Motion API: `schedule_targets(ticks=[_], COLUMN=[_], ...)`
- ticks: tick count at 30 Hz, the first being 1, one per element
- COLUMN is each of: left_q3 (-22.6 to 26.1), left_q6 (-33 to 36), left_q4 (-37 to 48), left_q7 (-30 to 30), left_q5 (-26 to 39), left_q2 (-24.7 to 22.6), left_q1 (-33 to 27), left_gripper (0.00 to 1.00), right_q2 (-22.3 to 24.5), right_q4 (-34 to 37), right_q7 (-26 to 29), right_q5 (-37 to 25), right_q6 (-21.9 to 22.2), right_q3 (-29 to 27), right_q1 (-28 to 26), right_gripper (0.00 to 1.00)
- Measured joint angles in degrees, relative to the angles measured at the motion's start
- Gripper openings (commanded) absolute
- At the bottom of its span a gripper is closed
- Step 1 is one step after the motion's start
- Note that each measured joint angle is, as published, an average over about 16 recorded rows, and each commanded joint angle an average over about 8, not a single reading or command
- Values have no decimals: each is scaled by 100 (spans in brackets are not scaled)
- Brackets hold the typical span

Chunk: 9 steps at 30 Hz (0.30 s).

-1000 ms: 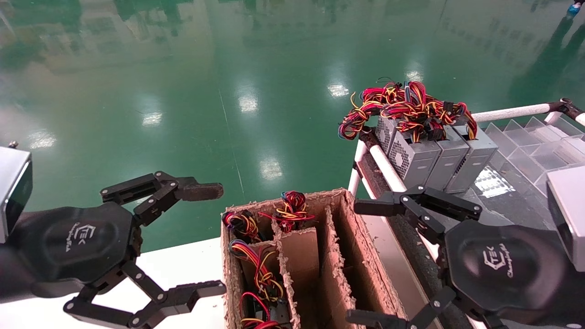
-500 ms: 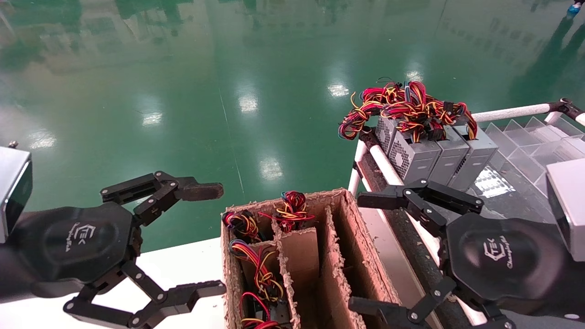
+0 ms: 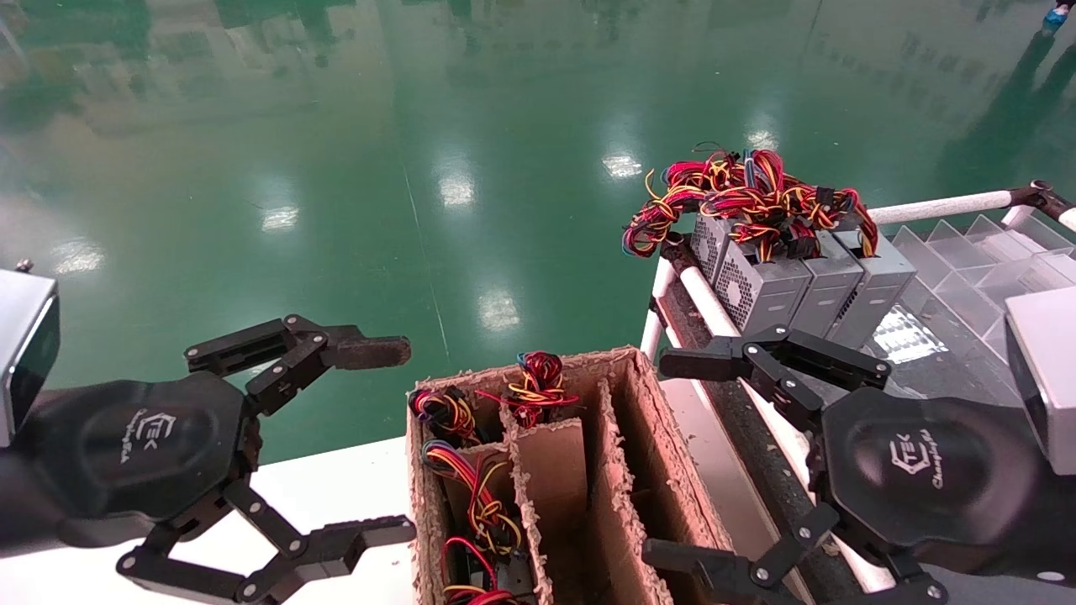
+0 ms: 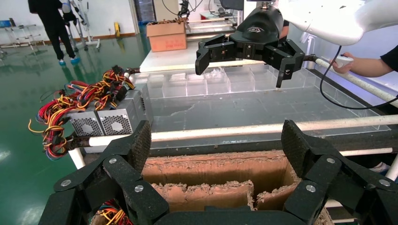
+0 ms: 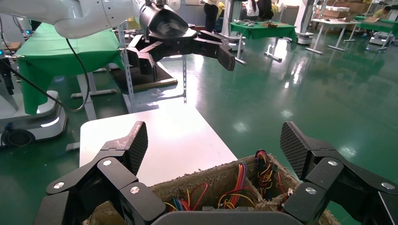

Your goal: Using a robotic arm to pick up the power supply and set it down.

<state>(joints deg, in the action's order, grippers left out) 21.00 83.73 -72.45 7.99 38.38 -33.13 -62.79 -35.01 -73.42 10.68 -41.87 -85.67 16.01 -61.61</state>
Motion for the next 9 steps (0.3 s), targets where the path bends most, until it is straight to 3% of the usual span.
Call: schedule_targets(ticks=[9], left_q3=[0], left_q6=[0], left_q4=[0], left_q7=[0], left_q5=[0], left_q2=[0], left_q1=[0], left_gripper=[100], right_q2=[-2], right_q4=[6], right_q7=[-2], right_q5=[-3], right_q6=[2], right_q3=[0], right_q1=[-3], right_gripper=[100])
